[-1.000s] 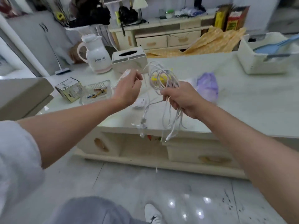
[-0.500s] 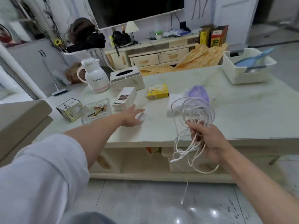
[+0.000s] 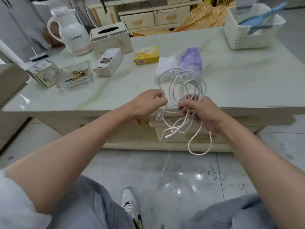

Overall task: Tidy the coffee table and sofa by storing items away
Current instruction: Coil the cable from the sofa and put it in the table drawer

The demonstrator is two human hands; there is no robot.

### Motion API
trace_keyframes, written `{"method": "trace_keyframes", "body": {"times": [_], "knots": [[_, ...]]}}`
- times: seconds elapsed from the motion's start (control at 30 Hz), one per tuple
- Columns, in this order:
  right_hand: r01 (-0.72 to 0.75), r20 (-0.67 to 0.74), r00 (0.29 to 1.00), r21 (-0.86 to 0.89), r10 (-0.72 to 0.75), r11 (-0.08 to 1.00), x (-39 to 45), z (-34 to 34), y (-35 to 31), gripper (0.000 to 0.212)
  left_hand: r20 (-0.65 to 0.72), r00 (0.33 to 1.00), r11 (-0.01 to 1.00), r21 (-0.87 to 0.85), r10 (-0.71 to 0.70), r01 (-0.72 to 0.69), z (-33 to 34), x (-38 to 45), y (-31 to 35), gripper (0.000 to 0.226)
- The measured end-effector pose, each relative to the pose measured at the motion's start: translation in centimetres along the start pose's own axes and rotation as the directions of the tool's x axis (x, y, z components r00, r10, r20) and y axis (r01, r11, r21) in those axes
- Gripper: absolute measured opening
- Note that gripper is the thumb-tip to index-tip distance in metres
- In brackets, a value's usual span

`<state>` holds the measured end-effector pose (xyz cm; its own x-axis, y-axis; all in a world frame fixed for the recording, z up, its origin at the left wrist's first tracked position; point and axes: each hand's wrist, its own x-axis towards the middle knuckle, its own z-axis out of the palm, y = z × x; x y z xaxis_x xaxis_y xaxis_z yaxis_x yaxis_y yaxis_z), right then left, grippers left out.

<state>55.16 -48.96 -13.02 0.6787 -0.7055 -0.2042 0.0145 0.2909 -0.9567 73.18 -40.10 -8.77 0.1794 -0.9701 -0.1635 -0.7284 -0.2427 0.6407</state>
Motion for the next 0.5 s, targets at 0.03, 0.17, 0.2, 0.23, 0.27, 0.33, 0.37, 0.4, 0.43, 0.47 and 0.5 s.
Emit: {"method": "trace_keyframes", "body": {"times": [0.03, 0.17, 0.2, 0.23, 0.27, 0.33, 0.37, 0.4, 0.43, 0.47, 0.5], "knots": [[0.011, 0.011, 1.0, -0.022, -0.01, 1.0, -0.1, -0.2, 0.2, 0.015, -0.046, 0.999, 0.999, -0.041, -0.025, 0.023, 0.6, -0.6, -0.4, 0.032], [0.051, 0.089, 0.995, -0.094, -0.042, 0.994, -1.0, -0.4, 0.9, 0.016, -0.012, 0.999, 0.98, -0.192, -0.048, 0.045, 2.0, -2.0, -0.7, 0.081], [0.065, 0.095, 0.994, -0.1, -0.055, 0.993, -1.2, 0.0, 0.9, 0.018, 0.007, 1.0, 0.961, -0.276, -0.015, 0.017, 2.3, -2.1, -0.3, 0.096], [0.085, 0.082, 0.994, -0.09, -0.078, 0.992, -1.2, 0.6, 0.9, 0.019, 0.032, 0.999, 0.928, -0.372, 0.03, -0.016, 2.7, -2.0, 0.1, 0.101], [0.114, 0.038, 0.993, -0.084, -0.111, 0.99, -1.3, 1.2, 1.0, 0.022, 0.068, 0.995, 0.89, -0.454, 0.073, -0.034, 3.3, -2.0, 0.4, 0.095], [0.171, -0.07, 0.981, -0.131, -0.181, 0.977, -1.5, 2.4, 1.3, 0.033, 0.136, 0.98, 0.844, -0.534, 0.143, -0.049, 4.7, -2.0, 0.8, 0.071], [0.177, -0.099, 0.976, -0.149, -0.193, 0.973, -1.5, 3.0, 1.5, 0.038, 0.155, 0.976, 0.831, -0.554, 0.152, -0.042, 5.3, -2.1, 0.8, 0.06], [0.158, -0.101, 0.98, -0.143, -0.173, 0.977, -1.7, 3.4, 1.6, 0.041, 0.153, 0.977, 0.817, -0.575, 0.15, -0.035, 5.7, -2.2, 0.6, 0.052], [0.119, -0.061, 0.99, -0.094, -0.125, 0.988, -1.8, 3.6, 1.6, 0.044, 0.134, 0.981, 0.805, -0.592, 0.137, -0.032, 5.8, -2.4, 0.4, 0.045], [0.065, 0.009, 0.998, -0.018, -0.065, 0.998, -1.9, 3.7, 1.5, 0.047, 0.106, 0.987, 0.792, -0.61, 0.119, -0.03, 5.8, -2.3, 0.1, 0.04], [0.005, 0.09, 0.996, 0.061, -0.01, 0.998, -2.0, 3.4, 1.2, 0.05, 0.078, 0.993, 0.781, -0.624, 0.086, -0.019, 5.5, -2.2, -0.2, 0.036]]}}
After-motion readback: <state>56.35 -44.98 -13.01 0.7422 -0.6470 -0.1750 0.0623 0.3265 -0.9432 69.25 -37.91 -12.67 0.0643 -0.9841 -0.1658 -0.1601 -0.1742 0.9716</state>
